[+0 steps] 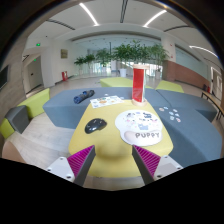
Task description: Arrange mouse
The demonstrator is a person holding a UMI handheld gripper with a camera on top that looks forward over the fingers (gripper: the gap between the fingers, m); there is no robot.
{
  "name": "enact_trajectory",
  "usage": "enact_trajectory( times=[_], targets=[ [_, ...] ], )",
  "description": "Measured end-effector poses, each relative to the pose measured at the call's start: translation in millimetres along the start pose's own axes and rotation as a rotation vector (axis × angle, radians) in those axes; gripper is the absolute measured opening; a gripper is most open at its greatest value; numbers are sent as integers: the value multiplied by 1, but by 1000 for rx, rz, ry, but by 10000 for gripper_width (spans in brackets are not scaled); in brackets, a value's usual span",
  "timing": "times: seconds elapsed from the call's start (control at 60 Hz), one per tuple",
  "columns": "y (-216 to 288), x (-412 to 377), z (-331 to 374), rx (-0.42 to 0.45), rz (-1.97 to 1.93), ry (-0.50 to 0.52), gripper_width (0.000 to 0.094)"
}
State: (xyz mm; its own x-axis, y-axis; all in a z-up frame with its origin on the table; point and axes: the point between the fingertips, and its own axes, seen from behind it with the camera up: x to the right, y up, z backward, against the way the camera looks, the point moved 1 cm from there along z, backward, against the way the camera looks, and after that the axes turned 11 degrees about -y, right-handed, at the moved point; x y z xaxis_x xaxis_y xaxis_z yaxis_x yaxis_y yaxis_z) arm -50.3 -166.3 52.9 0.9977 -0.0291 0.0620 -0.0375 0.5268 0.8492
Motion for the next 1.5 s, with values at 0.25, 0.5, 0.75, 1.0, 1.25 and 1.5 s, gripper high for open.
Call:
enact_trajectory(
  times=[0.25, 0.5, 0.75, 1.0, 1.25, 1.5],
  targets=[
    [16, 17, 16, -20, -25, -41, 840],
    [35, -11, 5, 24, 2, 55, 836],
    [36, -99, -55, 18, 51, 138, 832],
    [35, -121, -121, -55, 28, 93, 833],
    [49, -130, -177, -76, 57, 26, 812],
    [51, -137, -184, -63, 104, 42, 537]
  ],
)
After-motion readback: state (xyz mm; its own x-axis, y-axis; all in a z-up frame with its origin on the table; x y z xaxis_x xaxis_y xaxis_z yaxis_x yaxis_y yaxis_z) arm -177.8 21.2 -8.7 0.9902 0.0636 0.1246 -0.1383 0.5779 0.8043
